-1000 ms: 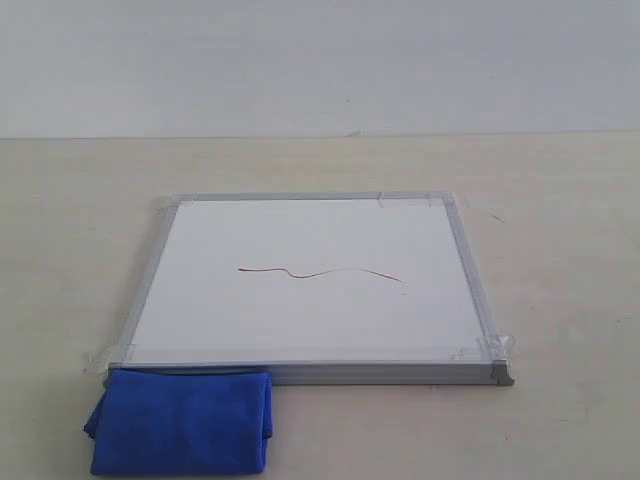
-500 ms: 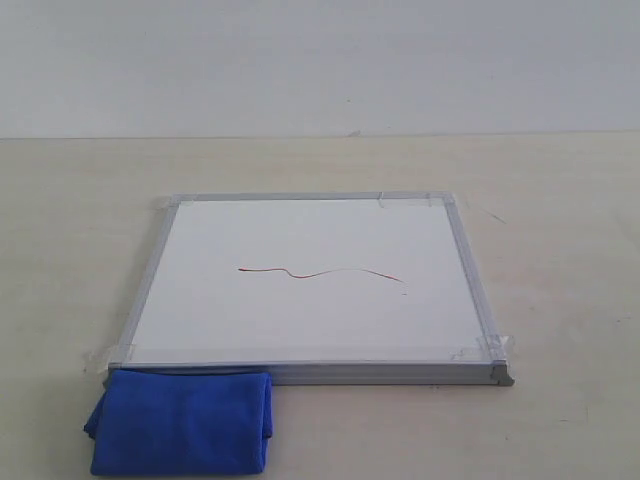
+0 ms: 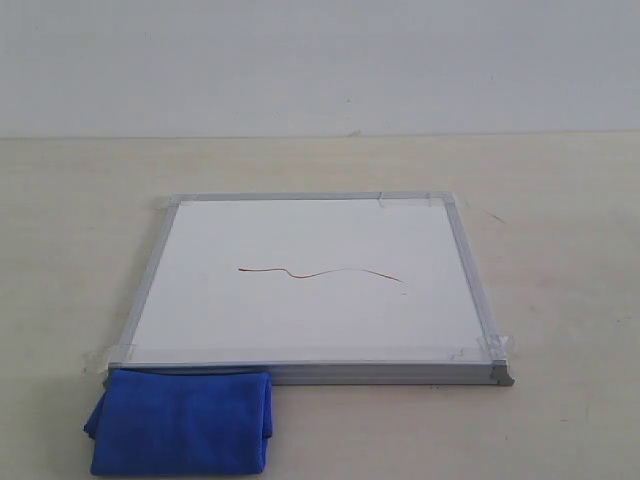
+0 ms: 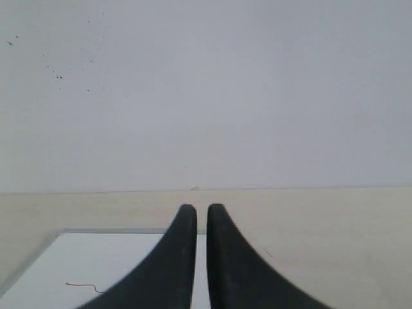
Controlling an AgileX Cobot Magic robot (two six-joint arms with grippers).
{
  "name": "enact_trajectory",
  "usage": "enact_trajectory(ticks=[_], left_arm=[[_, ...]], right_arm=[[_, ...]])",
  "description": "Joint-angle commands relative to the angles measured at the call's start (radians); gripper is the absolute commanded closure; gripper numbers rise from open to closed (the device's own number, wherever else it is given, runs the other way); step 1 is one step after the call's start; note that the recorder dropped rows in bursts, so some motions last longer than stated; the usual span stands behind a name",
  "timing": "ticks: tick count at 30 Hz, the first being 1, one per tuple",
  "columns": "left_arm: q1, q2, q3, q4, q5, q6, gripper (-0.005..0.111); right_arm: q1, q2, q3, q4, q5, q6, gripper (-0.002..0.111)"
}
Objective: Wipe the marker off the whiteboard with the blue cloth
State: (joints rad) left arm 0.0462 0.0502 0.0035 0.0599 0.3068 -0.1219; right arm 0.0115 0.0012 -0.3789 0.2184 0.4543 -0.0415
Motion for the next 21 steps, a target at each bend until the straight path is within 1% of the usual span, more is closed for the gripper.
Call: enact_trajectory(ticks=[1,3,5,8,11,14,17,21], left_arm=[[0.001,-0.004,-0.003,-0.007,-0.014,0.004,0.102],[0.001,-0.004,-0.003,-0.007,-0.014,0.004,0.102],[0.001,-0.004,-0.003,-0.007,-0.014,0.004,0.102],[0.001,-0.004,-0.003,-0.007,-0.014,0.004,0.102],[0.001,-0.004,-0.003,-0.007,-0.014,0.004,0.102],[0.001,-0.004,-0.003,-0.007,-0.014,0.004,0.102],[0.001,-0.004,-0.003,-0.007,-0.014,0.004,0.102],[0.001,-0.004,-0.003,-0.007,-0.014,0.004,0.102]], right_arm=[[-0.002,-0.001,-0.031,0.000,0.064,0.005,0.104],[-0.002,-0.001,-0.031,0.001,0.049,0.005,0.104],[-0.002,-0.001,-0.031,0.054,-0.056,0.042,0.104],[-0.002,-0.001,-0.034,0.145,-0.162,0.042,0.104],[-0.002,0.066,-0.090,0.189,-0.190,-0.028,0.104],[-0.002,0.206,-0.183,0.269,-0.192,-0.126,0.104],[-0.002,0.391,-0.316,0.387,-0.133,-0.302,0.104],[-0.002,0.640,-0.503,0.604,0.103,-0.751,0.104]])
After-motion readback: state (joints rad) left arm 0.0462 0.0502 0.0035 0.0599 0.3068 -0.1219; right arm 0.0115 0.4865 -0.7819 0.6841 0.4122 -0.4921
